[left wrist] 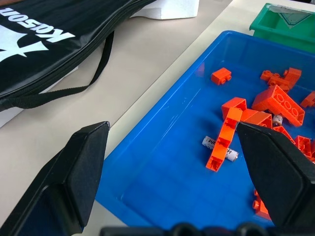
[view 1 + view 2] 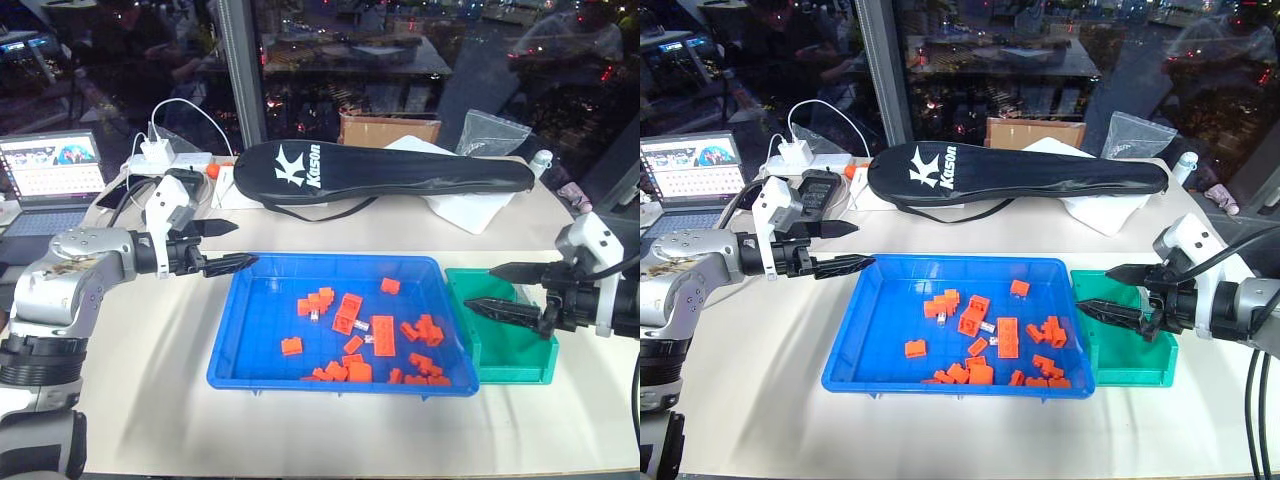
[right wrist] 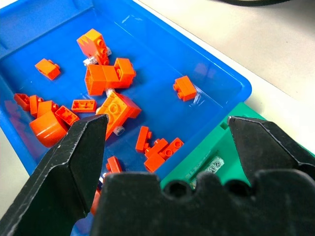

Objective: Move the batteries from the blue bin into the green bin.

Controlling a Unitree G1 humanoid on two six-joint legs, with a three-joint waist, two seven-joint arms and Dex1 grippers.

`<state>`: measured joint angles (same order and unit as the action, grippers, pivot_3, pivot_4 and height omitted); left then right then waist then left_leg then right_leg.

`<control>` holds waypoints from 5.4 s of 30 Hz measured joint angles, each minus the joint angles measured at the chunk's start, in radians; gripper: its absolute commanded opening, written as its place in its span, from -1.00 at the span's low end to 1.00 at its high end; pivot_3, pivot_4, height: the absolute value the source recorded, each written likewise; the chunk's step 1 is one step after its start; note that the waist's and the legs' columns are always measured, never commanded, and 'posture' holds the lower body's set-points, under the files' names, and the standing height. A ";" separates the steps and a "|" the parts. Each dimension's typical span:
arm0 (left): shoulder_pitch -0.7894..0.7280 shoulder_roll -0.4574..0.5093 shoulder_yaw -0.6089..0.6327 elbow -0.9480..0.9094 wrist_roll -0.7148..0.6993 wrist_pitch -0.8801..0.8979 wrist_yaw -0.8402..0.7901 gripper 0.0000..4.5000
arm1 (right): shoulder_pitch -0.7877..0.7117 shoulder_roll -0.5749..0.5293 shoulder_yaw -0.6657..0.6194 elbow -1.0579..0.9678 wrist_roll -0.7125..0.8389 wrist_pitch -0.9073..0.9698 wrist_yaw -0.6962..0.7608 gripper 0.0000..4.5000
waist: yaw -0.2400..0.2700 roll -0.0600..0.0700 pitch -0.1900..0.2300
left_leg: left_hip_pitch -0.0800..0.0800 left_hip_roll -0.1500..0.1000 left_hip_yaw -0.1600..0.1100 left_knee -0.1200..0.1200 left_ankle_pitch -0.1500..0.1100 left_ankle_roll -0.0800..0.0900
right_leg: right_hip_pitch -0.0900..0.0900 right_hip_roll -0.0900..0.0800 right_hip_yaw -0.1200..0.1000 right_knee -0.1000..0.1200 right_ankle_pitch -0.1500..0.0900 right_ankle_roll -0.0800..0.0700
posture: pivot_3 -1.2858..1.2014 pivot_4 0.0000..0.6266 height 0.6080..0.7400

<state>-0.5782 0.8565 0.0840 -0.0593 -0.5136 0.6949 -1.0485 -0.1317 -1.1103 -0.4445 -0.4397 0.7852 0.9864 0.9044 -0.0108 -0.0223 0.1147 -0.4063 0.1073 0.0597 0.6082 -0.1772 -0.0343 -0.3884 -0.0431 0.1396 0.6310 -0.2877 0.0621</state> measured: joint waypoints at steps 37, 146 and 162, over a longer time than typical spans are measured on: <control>0.175 0.149 -0.056 -0.286 -0.089 0.081 -0.150 1.00 | -0.529 0.247 0.784 0.322 -0.418 -0.208 0.216 0.35 | 0.006 0.002 0.000 | -0.001 0.000 0.000 0.000 -0.001 0.001 | -0.002 0.000 0.000 0.002 -0.001 -0.003 | 0.03 -0.52 0.34; 0.191 0.177 -0.045 -0.278 -0.078 0.074 -0.143 1.00 | -0.446 0.274 0.970 0.289 -0.825 -0.609 0.422 -0.90 | 0.019 0.004 0.001 | 0.000 0.000 0.000 0.001 -0.001 0.001 | -0.002 0.000 -0.002 0.003 -0.004 -0.003 | 0.03 -0.52 0.34; 0.014 0.048 -0.212 -0.114 0.002 -0.017 -0.214 1.00 | -0.426 -0.155 0.514 0.315 -0.722 -0.411 0.449 -0.90 | 0.023 0.005 0.001 | 0.000 0.000 0.000 0.000 -0.001 0.001 | -0.001 0.000 -0.002 0.002 -0.004 -0.004 | 0.03 -0.52 0.34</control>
<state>-0.5644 0.9046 -0.1276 -0.1737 -0.5119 0.6783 -1.2622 -0.5577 -1.2658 0.0696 -0.1244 0.0632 0.5751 1.3536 0.0119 -0.0174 0.1161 -0.4061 0.1072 0.0594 0.6081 -0.1781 -0.0329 -0.3895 -0.0431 0.1377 0.6328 -0.2918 0.0586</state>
